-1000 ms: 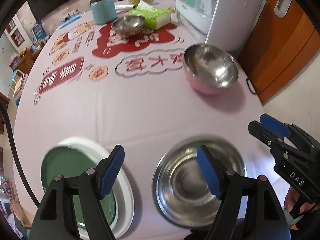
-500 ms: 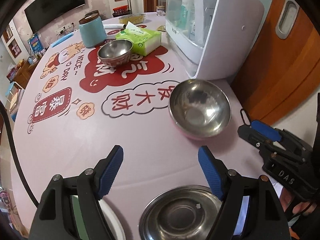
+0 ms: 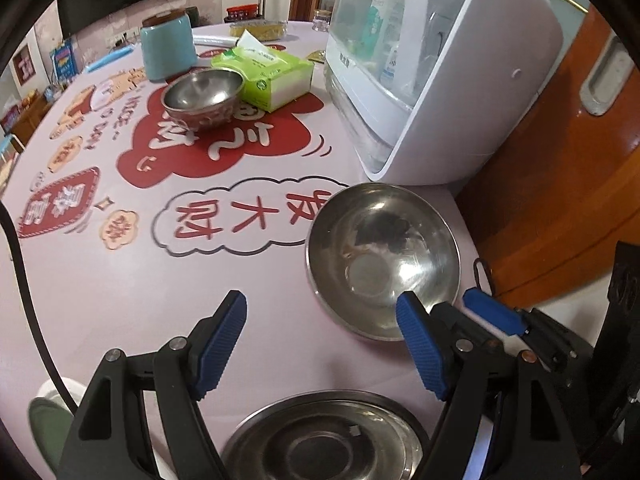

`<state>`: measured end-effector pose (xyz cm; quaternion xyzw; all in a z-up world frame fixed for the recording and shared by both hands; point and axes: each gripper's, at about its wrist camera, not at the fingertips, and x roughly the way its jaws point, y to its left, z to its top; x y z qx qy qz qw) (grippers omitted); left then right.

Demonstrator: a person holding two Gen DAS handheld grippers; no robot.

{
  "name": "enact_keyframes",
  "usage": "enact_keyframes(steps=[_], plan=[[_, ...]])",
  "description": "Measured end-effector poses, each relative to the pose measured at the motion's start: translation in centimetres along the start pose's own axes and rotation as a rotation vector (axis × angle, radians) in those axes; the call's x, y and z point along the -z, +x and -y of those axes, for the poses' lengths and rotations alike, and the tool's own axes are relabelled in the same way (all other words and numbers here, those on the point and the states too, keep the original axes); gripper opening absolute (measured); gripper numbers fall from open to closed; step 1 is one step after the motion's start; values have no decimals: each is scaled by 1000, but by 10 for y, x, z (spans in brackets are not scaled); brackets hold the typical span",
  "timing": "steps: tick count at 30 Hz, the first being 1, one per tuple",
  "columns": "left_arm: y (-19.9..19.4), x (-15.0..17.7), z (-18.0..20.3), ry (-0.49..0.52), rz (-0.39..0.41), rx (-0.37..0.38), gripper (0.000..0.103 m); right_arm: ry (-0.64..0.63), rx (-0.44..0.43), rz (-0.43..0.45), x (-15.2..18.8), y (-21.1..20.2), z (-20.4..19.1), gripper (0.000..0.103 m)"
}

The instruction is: Organize plates and bowls

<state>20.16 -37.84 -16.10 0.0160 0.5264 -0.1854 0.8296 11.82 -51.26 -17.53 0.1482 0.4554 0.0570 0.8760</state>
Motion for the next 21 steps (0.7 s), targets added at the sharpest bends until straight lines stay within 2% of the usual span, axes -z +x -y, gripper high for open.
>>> enact_keyframes(steps=[4,9,11,13,16,19,21], plan=[[18,-1,-1,-27,-24,22,75,-5,-14,-3,-1,9,3,45],[34,-4,-5,-57,-47,43,68,-10,-16,-7,-2,14,7,45],[39,-4,-7,-64,-61,58,57,2,-10,-16,-2,17,10,44],[45,-4,-9,-75,-77,78,53,10,-9,-23,-2,17,12,41],[52,-4,-10,-88,-104,98,36,16,-3,-34,-2,19,15,34],[57,-4,-10,-95,-116,113,27,22,3,-39,-2,20,17,30],[59,-5,-9,-89,-114,120,25,22,3,-40,-2,21,16,26]])
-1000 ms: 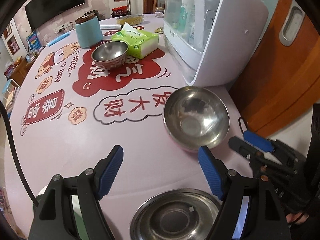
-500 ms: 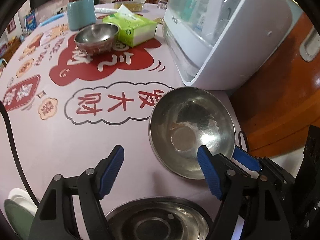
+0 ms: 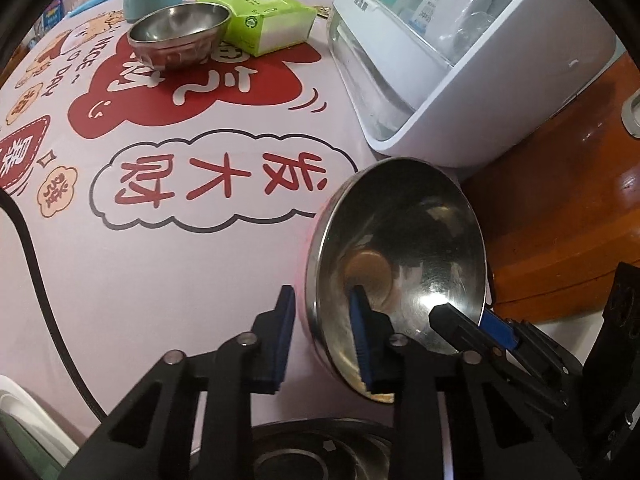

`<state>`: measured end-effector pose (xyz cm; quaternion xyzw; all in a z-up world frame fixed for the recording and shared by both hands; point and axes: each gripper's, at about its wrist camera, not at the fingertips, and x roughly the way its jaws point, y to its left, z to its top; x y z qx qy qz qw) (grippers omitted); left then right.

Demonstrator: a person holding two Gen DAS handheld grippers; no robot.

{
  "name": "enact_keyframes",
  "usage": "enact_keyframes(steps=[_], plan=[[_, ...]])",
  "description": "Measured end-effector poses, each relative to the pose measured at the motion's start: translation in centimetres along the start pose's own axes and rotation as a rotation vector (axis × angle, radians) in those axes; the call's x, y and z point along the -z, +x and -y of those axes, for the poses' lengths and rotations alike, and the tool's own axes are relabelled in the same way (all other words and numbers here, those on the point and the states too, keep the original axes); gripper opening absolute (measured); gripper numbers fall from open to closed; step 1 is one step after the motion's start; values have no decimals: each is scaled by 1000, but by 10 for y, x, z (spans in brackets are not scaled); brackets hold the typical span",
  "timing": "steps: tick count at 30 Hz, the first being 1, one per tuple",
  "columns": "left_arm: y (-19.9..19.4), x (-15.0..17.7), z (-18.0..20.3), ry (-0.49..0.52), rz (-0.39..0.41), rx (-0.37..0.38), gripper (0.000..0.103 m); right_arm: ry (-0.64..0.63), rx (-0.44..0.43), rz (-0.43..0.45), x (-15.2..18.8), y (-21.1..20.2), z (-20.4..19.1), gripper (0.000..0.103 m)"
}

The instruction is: Organize plates and bowls

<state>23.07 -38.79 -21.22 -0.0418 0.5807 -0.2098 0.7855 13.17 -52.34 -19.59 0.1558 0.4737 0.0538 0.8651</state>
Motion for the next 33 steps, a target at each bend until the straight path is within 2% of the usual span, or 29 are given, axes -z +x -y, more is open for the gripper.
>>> enact_keyframes(steps=[4,10,21,33], plan=[[1,-1,3,24,12,-5,21,6,4,-6,1,1,1,25],[-1,0,0,5,21,10,17,9,22,-18,2,1,0,23],[-17,4,2,26,70,33,17,-29,44,15,2,-15,-10,21],[-45,15,2,6,135,54,17,-65,30,56,11,-37,-20,21]])
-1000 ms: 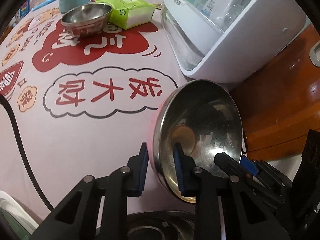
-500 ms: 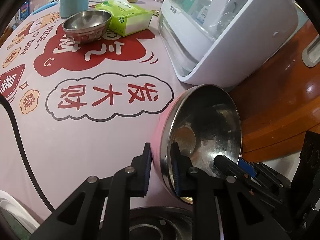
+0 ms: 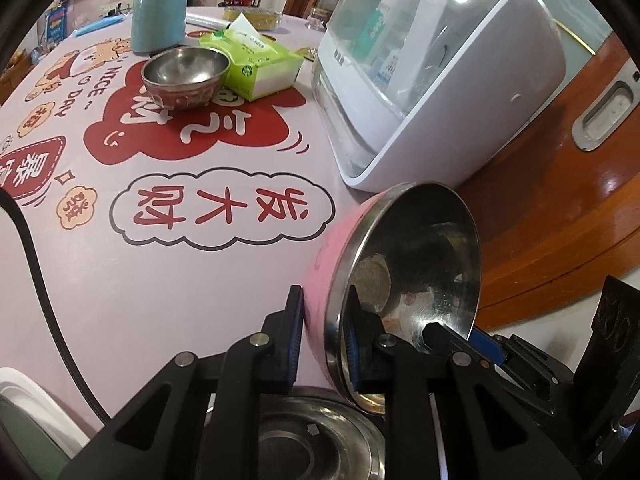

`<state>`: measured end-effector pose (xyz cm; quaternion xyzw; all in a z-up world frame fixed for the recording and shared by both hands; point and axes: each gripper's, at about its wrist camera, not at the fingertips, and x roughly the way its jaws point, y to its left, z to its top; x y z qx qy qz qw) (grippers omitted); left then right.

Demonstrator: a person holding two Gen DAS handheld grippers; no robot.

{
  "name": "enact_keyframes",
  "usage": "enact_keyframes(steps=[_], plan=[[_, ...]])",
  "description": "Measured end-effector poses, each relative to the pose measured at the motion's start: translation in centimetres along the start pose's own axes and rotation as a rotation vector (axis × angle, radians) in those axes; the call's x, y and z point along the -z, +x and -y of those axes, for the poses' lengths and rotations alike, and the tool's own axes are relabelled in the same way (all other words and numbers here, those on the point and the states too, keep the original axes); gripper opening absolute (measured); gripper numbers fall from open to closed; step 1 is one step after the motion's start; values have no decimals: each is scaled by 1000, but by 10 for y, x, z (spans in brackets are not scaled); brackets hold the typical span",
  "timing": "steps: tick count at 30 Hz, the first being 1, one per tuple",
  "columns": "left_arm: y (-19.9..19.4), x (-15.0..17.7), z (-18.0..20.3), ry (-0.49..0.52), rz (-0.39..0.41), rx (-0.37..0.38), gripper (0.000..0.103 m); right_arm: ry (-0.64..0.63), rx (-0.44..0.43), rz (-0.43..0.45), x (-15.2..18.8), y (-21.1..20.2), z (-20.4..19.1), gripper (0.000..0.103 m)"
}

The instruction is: Organize plates and bowls

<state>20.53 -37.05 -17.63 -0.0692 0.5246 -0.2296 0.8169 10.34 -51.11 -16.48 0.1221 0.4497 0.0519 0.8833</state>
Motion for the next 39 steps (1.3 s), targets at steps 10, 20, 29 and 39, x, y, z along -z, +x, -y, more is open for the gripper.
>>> enact_keyframes(steps=[10,20,29,39], plan=[[-32,19,4,12,36,-5,17,-40,-14,37,9,-25,-13,21],[-53,51,-3,-4,5,-29,17,-108,-37,36,19,-40,-35,21],[-60,72,-16,-33,-47,-51,17,-203,-51,-13,30,-38,-56,21],[-56,92,-24,-46,-138,-74,17,-294,-56,-93,47,-32,-66,24]])
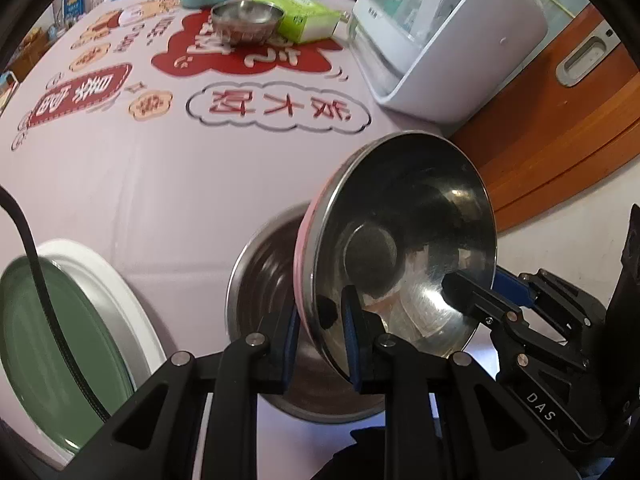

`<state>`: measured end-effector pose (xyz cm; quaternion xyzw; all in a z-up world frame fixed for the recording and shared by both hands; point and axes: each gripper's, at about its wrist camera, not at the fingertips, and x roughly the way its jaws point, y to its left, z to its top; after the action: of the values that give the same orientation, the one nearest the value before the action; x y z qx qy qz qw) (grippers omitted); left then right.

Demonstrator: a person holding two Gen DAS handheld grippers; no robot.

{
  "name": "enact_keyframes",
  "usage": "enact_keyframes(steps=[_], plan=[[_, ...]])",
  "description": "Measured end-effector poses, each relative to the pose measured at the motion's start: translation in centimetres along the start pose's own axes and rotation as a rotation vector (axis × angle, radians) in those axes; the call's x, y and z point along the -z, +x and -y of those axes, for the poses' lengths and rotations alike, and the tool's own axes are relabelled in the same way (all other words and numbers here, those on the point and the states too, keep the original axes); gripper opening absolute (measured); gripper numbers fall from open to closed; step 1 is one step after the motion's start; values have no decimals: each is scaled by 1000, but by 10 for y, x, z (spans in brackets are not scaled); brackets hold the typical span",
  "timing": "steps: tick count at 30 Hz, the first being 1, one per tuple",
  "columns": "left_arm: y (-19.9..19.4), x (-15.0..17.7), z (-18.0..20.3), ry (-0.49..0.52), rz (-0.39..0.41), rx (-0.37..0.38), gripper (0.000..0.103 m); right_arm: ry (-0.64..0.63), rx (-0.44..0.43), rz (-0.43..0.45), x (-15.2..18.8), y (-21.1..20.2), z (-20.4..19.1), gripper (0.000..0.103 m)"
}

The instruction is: Organize plates and bowls

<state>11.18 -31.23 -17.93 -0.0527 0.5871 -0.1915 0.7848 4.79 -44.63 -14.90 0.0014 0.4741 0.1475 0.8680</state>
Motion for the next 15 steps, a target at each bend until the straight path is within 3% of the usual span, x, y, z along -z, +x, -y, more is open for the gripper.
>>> enact_keyframes(steps=[15], plan=[[8,11,1,2,-85,-34,21,-66,12,-52,14,4,-11,24]])
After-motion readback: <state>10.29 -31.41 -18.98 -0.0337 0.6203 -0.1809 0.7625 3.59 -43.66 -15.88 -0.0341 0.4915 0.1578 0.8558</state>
